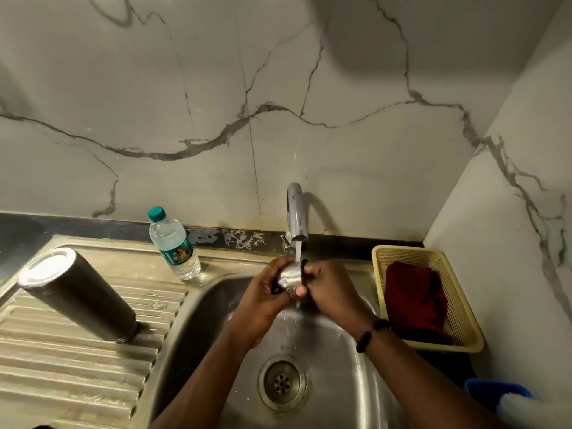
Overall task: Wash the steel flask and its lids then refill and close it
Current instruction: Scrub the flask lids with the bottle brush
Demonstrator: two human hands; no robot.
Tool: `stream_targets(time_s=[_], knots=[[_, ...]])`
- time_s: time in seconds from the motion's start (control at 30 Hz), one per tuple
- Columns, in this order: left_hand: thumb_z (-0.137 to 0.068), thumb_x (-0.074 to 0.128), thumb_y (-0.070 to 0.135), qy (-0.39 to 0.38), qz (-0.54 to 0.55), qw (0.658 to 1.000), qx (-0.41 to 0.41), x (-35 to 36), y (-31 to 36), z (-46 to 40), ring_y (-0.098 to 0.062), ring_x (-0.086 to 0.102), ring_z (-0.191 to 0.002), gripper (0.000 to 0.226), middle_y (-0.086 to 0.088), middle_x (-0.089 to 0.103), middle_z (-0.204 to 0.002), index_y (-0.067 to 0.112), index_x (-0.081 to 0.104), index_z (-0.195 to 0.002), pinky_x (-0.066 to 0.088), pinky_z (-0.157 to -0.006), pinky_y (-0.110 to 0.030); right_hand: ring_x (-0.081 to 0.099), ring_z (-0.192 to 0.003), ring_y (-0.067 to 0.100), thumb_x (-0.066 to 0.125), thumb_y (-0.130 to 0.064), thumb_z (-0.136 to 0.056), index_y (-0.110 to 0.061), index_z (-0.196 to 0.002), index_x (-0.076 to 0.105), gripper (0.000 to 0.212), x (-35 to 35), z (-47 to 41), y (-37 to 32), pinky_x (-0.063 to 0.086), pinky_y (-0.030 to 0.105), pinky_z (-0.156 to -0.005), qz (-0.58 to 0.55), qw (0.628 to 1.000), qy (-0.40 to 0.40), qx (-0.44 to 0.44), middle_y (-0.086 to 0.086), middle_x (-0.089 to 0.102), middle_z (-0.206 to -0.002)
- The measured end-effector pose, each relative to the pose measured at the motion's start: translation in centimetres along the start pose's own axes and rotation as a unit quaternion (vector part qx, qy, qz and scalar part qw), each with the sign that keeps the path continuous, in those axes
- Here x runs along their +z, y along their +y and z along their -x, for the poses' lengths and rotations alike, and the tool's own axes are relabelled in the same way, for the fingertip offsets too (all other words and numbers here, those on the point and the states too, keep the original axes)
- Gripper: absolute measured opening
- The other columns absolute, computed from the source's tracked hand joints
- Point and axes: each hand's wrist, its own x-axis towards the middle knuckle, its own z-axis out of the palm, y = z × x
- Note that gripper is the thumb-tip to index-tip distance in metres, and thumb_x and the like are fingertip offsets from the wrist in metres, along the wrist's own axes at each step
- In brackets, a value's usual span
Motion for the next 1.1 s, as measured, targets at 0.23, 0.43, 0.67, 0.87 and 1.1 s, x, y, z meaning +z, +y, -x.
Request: stream_targets(time_s=[0.23, 0.43, 0.67, 0.87, 1.1], knots=[[-0.093, 0.065, 0.019, 0.017, -0.073, 0.996, 0.044, -0.3, 1.2, -0.3, -0.019, 0.065, -0.116, 0.043, -0.003, 0.068, -0.123, 0.021, 0.055, -0.135, 0.055, -0.093, -0.029, 0.063, -0.109, 0.004, 0.053, -0.011, -0.099, -0.02, -0.123, 0.066, 0.029, 0.5, 0.7, -0.7, 0.051, 0.019, -0.092, -0.09, 0.996, -0.015, 0.013, -0.006, 0.068, -0.121], [-0.093, 0.06, 0.014, 0.018, -0.035, 0.999, 0.006, -0.7, 0.7, 0.3, -0.023, 0.066, -0.113, 0.036, -0.006, 0.07, -0.119, 0.017, 0.059, -0.129, 0.056, -0.087, -0.029, 0.057, -0.119, 0.001, 0.048, -0.03, -0.102, -0.027, -0.131, 0.061, 0.032, -0.7, 0.8, -0.3, 0.046, 0.026, -0.103, 0.076, 0.988, -0.131, -0.043, -0.01, 0.063, -0.129], [-0.089, 0.069, 0.014, -0.021, -0.1, 0.994, 0.039, -0.6, 1.2, 0.1, -0.022, 0.065, -0.117, 0.048, -0.005, 0.068, -0.124, 0.023, 0.055, -0.134, 0.055, -0.095, -0.035, 0.064, -0.116, 0.018, 0.048, 0.002, -0.096, -0.01, -0.123, 0.064, 0.033, -1.0, 1.4, -0.4, 0.053, 0.025, -0.094, -0.359, 0.92, -0.084, 0.134, 0.007, 0.068, -0.123], [-0.091, 0.064, 0.014, 0.031, -0.068, 0.996, 0.051, -1.2, 0.8, 0.2, -0.02, 0.064, -0.117, 0.041, -0.002, 0.068, -0.123, 0.017, 0.059, -0.131, 0.055, -0.089, -0.028, 0.046, -0.124, 0.021, 0.066, 0.005, -0.081, -0.044, -0.14, 0.045, 0.079, -1.0, 1.3, 3.2, 0.037, 0.033, -0.099, 0.453, 0.868, -0.043, -0.199, -0.012, 0.053, -0.14], [-0.086, 0.07, 0.013, -0.006, -0.069, 0.997, 0.03, -0.2, 0.1, 0.1, -0.016, 0.065, -0.115, 0.051, 0.003, 0.069, -0.122, 0.022, 0.054, -0.134, 0.054, -0.091, -0.026, 0.066, -0.106, 0.007, 0.052, -0.004, -0.098, -0.015, -0.119, 0.07, 0.03, -0.6, 1.6, -0.5, 0.052, 0.026, -0.097, -0.049, 0.997, -0.057, -0.004, -0.004, 0.071, -0.115]])
